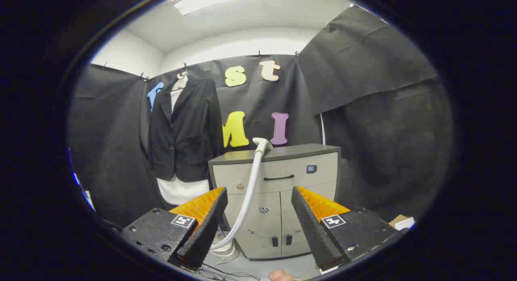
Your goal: Iron the clothes twice with a garment steamer, once on the left side and once on the right side.
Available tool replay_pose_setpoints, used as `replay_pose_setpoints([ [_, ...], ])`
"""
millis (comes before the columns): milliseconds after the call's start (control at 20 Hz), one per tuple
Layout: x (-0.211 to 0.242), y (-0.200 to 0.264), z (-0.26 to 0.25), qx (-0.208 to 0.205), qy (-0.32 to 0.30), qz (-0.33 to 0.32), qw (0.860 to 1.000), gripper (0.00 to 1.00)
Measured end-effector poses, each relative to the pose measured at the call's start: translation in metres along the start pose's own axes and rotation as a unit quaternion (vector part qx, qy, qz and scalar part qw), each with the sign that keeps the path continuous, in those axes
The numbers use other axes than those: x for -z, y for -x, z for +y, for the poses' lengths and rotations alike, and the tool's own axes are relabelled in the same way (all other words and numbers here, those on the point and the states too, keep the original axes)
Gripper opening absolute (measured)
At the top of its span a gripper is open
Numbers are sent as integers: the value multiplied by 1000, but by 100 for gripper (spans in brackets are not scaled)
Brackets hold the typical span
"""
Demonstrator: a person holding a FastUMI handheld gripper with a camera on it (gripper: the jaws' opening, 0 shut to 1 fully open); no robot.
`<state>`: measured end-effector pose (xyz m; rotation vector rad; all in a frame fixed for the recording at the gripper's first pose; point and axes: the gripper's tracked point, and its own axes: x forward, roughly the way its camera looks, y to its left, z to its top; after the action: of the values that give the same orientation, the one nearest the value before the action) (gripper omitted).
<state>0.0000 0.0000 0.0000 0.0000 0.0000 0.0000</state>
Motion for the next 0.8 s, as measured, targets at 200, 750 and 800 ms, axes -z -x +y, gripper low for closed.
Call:
replay_pose_setpoints([
  [200,1,1,-8,-5,8,6,1000,98],
  [750,5,-1,-16,-8,8,17,1000,98],
  [800,5,-3,-15,-7,8,19,1000,98],
])
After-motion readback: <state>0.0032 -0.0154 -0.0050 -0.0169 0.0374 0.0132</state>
